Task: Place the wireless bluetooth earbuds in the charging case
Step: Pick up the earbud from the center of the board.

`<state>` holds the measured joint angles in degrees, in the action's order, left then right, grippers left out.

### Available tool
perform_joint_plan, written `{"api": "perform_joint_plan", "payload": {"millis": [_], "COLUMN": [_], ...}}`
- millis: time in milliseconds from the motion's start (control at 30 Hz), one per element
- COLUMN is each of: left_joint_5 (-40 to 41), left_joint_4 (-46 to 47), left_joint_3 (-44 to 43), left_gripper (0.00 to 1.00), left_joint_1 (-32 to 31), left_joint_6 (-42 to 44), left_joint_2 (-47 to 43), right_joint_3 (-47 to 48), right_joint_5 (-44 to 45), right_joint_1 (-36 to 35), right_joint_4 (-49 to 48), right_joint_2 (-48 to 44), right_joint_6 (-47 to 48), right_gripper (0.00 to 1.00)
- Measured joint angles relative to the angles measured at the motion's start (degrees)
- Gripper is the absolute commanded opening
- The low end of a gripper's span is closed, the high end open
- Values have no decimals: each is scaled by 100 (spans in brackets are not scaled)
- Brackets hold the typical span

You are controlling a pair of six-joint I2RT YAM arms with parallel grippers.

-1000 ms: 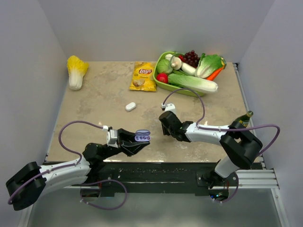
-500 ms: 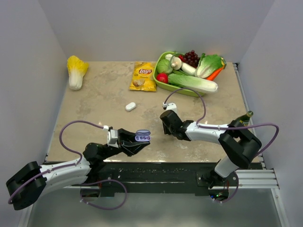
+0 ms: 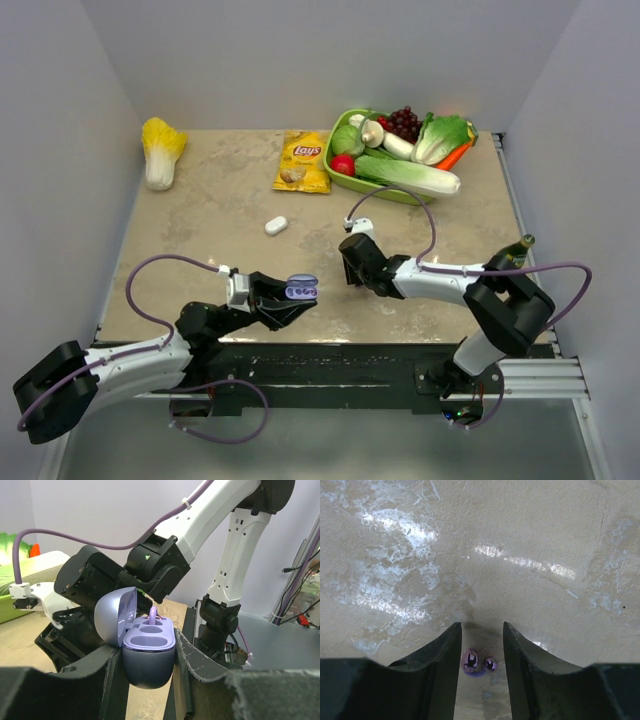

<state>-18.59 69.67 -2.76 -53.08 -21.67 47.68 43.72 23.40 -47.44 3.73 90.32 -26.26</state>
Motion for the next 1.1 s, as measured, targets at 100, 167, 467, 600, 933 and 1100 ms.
{"api": "perform_joint_plan", "payload": {"millis": [100,167,467,600,933,1100], "left_joint_5": [0,0,-2,-2,0,0], "left_joint_4": [9,13,175,232,264,267], "left_joint_3": [0,0,0,0,0,0], "left_gripper": [0,0,0,0,0,0], "left_joint_1": [0,0,-33,-48,-70,-70], "left_joint_6": [0,0,-15,-22,-22,-22], "left_joint_2": [11,28,262,299,299,299], "right_joint_3": [-131,-208,-286,-354,-396,-396], "right_joint_5": [-98,-157,-501,-560,-645,-645], "right_joint_1": [-35,-98,-348,-363,-367,-367], "right_joint_4": [-24,-2,101,173,227,225], "right_joint_2": [-219,-466,-745,-682,-560,-468], "right_joint_6": [48,76,79,61,31,31], "right_gripper": [46,45,45,45,45,45]}}
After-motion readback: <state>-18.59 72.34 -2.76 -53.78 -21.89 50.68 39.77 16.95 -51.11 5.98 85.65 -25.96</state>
